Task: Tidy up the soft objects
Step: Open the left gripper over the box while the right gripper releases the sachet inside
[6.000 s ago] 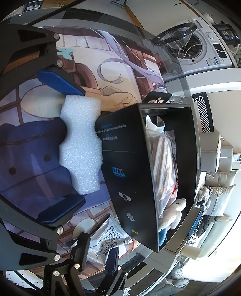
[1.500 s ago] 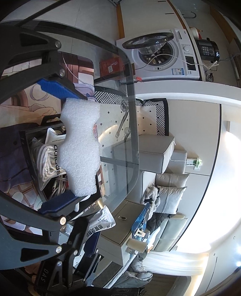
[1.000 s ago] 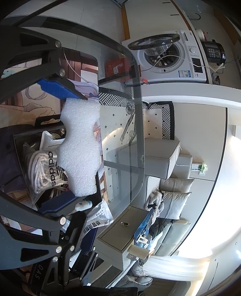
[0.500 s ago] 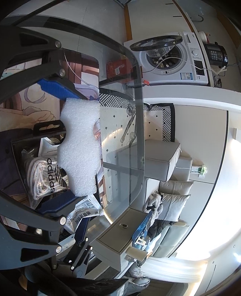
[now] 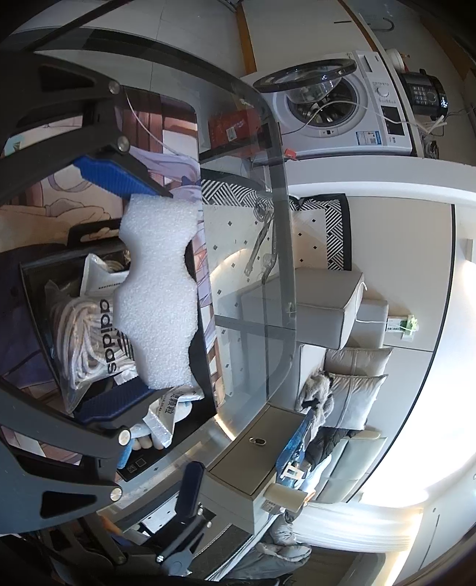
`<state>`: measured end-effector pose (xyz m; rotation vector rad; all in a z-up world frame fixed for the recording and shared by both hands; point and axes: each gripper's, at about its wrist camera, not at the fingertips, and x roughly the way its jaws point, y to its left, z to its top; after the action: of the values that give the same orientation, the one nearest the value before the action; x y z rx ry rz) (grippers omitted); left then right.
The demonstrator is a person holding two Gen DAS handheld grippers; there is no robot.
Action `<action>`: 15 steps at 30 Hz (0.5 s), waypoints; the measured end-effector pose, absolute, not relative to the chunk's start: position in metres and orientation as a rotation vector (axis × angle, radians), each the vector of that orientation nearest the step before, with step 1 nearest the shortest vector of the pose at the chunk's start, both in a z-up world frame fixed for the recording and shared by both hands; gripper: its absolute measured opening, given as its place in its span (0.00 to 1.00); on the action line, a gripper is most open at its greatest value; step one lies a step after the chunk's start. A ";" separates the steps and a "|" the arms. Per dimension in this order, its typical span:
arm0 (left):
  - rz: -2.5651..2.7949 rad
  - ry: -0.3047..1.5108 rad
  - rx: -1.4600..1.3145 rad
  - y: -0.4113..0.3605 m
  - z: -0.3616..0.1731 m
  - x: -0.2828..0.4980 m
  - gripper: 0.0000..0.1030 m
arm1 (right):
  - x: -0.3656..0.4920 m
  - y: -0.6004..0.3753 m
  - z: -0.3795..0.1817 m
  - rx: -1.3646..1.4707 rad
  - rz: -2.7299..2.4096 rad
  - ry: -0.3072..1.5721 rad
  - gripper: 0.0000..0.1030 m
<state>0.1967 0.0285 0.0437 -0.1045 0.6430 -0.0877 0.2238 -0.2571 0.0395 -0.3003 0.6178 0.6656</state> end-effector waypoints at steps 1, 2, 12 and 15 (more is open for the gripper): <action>-0.090 0.645 -0.098 0.027 0.044 0.197 0.87 | 0.224 -0.258 0.040 -0.298 0.665 0.618 0.89; -0.092 0.648 -0.094 0.026 0.044 0.197 0.87 | 0.223 -0.259 0.040 -0.297 0.662 0.617 0.90; -0.114 0.655 -0.058 0.018 0.047 0.186 1.00 | 0.209 -0.275 0.044 -0.282 0.649 0.603 0.99; -0.113 0.645 -0.057 0.019 0.049 0.180 1.00 | 0.204 -0.279 0.044 -0.275 0.650 0.599 0.99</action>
<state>0.1802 0.0189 0.0492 -0.0568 0.6455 -0.1134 0.2041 -0.2789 0.0440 -0.2750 0.5991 0.6500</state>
